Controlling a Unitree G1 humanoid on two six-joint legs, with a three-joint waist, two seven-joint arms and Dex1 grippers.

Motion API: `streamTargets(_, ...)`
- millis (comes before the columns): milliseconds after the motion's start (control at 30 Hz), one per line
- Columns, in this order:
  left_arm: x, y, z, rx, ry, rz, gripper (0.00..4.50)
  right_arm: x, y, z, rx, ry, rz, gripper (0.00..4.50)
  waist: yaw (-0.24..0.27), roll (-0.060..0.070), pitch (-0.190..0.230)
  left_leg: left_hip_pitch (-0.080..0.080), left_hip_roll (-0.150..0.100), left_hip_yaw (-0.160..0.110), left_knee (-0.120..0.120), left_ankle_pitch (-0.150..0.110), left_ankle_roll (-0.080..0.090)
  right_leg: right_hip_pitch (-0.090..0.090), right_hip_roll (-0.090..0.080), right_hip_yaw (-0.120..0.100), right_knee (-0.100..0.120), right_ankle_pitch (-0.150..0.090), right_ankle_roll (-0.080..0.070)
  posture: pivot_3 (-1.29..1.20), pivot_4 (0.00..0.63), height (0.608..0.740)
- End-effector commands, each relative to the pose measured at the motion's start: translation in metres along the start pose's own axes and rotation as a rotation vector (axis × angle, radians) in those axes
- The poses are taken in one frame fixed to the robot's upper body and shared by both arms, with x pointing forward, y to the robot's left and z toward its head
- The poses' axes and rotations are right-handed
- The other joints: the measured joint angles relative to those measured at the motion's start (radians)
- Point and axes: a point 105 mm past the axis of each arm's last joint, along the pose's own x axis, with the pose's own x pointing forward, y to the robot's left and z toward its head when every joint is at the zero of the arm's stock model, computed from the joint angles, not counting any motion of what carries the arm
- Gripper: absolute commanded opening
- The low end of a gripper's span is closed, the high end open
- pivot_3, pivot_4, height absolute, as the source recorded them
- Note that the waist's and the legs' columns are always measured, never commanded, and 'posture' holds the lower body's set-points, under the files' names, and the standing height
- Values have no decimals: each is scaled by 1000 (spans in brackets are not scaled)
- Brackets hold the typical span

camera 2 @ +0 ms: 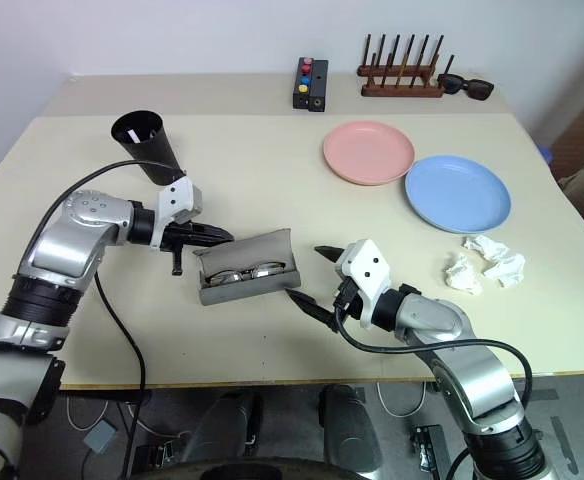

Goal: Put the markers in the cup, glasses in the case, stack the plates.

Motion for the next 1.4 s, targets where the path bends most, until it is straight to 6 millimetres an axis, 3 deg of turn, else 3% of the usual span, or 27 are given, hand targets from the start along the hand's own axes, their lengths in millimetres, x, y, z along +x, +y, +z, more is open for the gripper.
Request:
streamTargets(33, -2, -23, 14, 45, -43, -66, 22, -3, 1, 12, -33, -38, 3, 4500, 0, 0, 0, 0, 0, 0, 0, 0, 0, 0, 0, 0, 0, 0, 0, 0, 150, 735)
streamTargets(267, 7, -52, 5, 69, 8, -126, 22, -6, -2, 10, -37, -22, 8, 4500, 3, 0, 0, 0, 0, 0, 0, 0, 0, 1, 0, 0, 0, 0, 0, 0, 150, 735)
streamTargets(500, 13, -61, -7, 119, 78, -143, 22, -6, -2, 9, -38, -18, 12, 4500, 4, 0, 0, 1, 0, 0, 0, 0, 0, 1, 0, 0, 0, 0, 0, 0, 150, 735)
streamTargets(767, 11, -54, -5, 177, 87, -98, 22, -8, -4, 8, -48, -4, 12, 4500, 4, 0, 0, 1, 0, 0, 0, 0, 0, 1, 0, 0, 0, -1, -1, 0, 150, 735)
streamTargets(900, 1, -37, 22, 130, -51, -28, 22, -14, -15, 7, -67, 15, -17, 4500, 6, 0, 0, 1, 0, 0, 0, 0, 0, 1, 0, 0, 0, -1, -1, 0, 150, 735)
streamTargets(967, -14, -27, 42, 111, -152, 10, 22, -23, -28, 8, -88, 34, -56, 4500, 6, 0, 0, 0, 0, 0, 0, 0, 0, 1, 0, 0, 0, 0, 0, 0, 150, 735)
streamTargets(1033, -24, -21, 50, 103, -190, 35, 22, -31, -42, 8, -106, 53, -95, 4500, 5, 0, 0, 0, 0, 0, 1, 0, 0, 0, 0, 0, -1, 0, 0, 0, 150, 735)
streamTargets(1233, -39, -18, 42, 74, -184, 65, 22, -54, -91, 3, -187, 158, -247, 4500, 0, 1, 0, 1, 0, 1, -1, 0, 0, 0, 0, 0, -1, 0, 0, 0, 150, 735)
streamTargets(1333, -38, -10, 31, 57, -152, 129, 22, -61, -124, -10, -259, 264, -346, 4500, 1, 1, 0, 1, 0, 2, 0, 0, 0, 1, 0, 1, -1, 0, 0, 0, 150, 735)
streamTargets(1400, -36, -8, 27, 57, -141, 146, 22, -60, -135, -13, -284, 285, -368, 4500, 1, 1, 0, 1, 0, 3, 0, 0, 0, 1, 0, 1, -1, 0, 0, 0, 150, 735)
